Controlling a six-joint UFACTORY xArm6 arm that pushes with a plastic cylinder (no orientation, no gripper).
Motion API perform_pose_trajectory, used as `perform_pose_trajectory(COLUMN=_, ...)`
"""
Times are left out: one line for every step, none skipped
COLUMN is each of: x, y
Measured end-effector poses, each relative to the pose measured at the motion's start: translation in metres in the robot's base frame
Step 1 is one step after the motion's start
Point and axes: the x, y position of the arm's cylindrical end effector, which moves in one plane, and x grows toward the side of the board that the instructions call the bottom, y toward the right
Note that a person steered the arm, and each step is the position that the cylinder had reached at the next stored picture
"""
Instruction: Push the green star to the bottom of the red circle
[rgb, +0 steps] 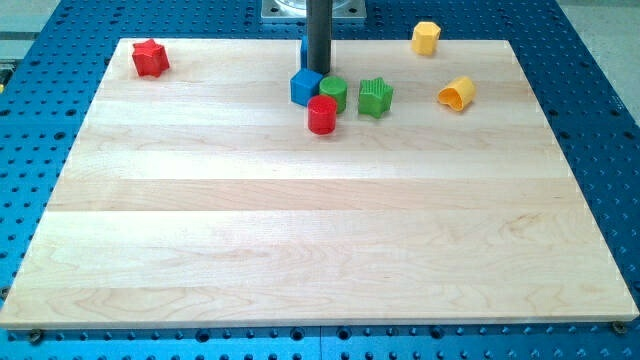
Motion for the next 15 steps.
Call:
perform_pose_trajectory(x=0.01, y=0.001)
perform_pose_trajectory(x=-0.007, y=0.052)
perform_pose_trajectory(x=-0.045, y=0.053)
perform_pose_trajectory(x=-0.035, y=0.023)
perform_pose_trajectory(x=-0.021, y=0.01)
perform_pose_trajectory(x=-0.007, y=0.01)
perform_pose_trajectory(x=-0.003, y=0.009)
perform_pose_trajectory(x=0.01, y=0.031)
perform_pose_trajectory(x=0.013, y=0.12)
perform_pose_trajectory(x=0.013, y=0.149)
perform_pose_trajectory(x=0.012, y=0.124)
perform_pose_trajectory(x=0.01, y=0.114)
perform_pose_trajectory(x=0.01, y=0.104)
perform_pose_trajectory(x=0.01, y=0.086)
perform_pose_trajectory(x=0.01, y=0.07)
